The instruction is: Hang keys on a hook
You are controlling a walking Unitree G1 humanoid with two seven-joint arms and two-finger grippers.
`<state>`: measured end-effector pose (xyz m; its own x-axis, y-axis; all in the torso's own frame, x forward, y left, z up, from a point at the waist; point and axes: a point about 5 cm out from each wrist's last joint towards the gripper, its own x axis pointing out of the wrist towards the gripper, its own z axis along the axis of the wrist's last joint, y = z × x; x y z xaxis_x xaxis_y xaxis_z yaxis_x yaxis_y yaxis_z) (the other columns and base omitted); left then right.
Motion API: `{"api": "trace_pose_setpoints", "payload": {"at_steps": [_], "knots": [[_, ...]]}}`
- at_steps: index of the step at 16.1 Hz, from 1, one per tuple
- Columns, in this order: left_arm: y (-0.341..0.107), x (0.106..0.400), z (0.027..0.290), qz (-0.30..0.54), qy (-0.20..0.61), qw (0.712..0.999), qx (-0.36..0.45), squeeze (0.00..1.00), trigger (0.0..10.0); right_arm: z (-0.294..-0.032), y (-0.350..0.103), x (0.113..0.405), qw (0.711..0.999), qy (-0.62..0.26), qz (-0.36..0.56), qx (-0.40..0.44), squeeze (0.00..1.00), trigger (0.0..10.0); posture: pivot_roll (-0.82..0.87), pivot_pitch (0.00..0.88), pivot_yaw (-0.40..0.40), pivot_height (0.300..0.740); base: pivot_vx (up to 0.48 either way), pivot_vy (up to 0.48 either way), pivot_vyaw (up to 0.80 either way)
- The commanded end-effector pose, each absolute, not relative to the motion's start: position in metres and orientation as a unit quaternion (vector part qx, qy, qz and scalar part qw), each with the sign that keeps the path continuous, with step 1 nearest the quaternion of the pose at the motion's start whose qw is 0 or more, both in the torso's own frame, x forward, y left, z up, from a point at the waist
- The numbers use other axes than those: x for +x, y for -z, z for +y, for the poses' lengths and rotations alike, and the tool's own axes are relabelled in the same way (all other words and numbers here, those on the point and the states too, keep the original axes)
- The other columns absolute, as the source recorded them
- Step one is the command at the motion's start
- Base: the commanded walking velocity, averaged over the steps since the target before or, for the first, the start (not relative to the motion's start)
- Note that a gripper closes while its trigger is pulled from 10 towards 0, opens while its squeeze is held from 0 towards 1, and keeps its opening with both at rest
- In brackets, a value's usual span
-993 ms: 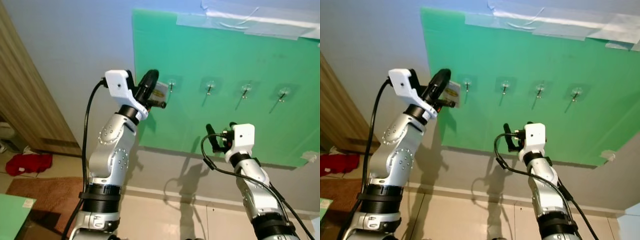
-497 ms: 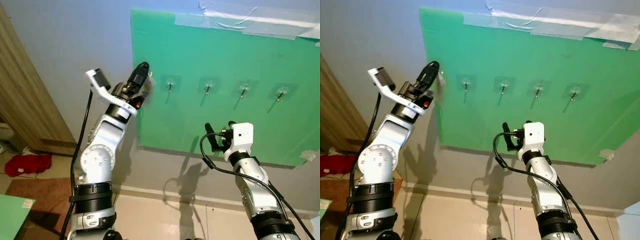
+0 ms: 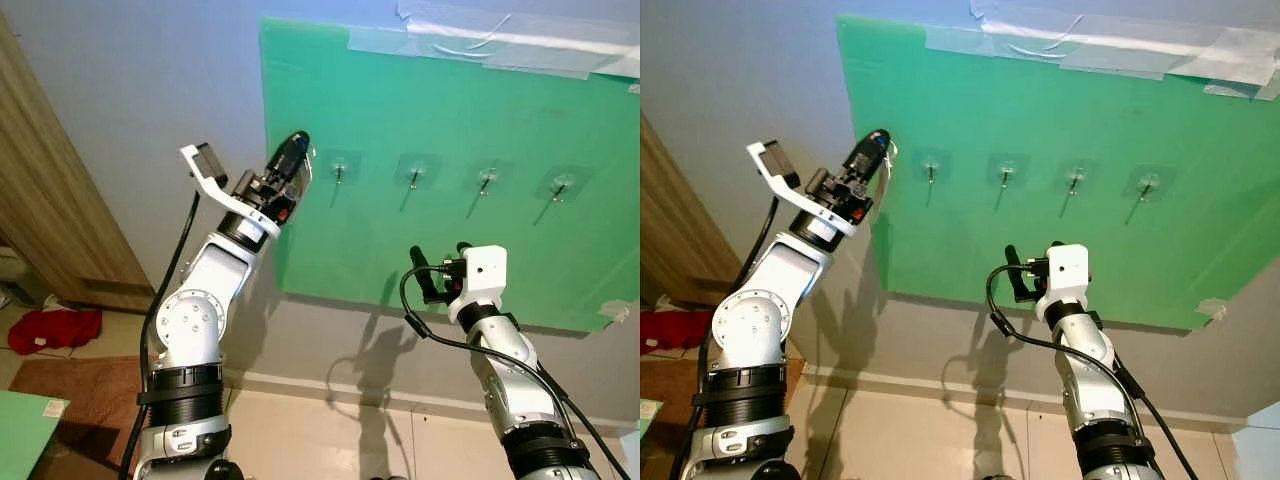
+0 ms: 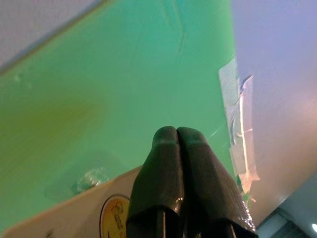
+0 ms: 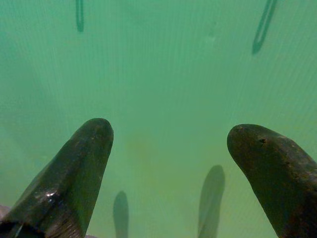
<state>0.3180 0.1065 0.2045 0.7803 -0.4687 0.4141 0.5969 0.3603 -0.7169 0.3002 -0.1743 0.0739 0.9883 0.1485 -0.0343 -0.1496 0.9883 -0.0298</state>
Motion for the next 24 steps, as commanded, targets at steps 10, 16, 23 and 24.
{"api": "trace_pose_setpoints", "payload": {"at_steps": [10, 16, 23, 24], "knots": [[-0.17, 0.334, 0.074, 0.012, 0.354, 0.814, -0.461, 0.0, 0.0, -0.181, -0.071, 0.291, 0.998, -0.059, 0.021, -0.016, 0.0, 10.0, -0.07, 0.0, 0.016, 0.74, 0.0, 0.0, 0.0], [-0.169, 0.345, 0.077, 0.003, 0.34, 0.828, -0.446, 0.0, 0.0, -0.184, -0.071, 0.288, 0.998, -0.054, 0.022, -0.018, 0.0, 10.0, -0.08, 0.0, 0.016, 0.74, 0.0, 0.0, 0.0], [-0.164, 0.353, 0.08, 0.002, 0.33, 0.833, -0.444, 0.0, 0.0, -0.185, -0.071, 0.287, 0.998, -0.053, 0.025, -0.019, 0.0, 10.0, -0.08, 0.0, 0.016, 0.74, 0.0, 0.0, 0.0], [-0.163, 0.353, 0.08, 0.003, 0.33, 0.833, -0.444, 0.0, 0.0, -0.185, -0.071, 0.287, 0.998, -0.053, 0.025, -0.019, 0.0, 10.0, -0.08, 0.0, 0.016, 0.74, 0.0, 0.0, 0.0]]}}
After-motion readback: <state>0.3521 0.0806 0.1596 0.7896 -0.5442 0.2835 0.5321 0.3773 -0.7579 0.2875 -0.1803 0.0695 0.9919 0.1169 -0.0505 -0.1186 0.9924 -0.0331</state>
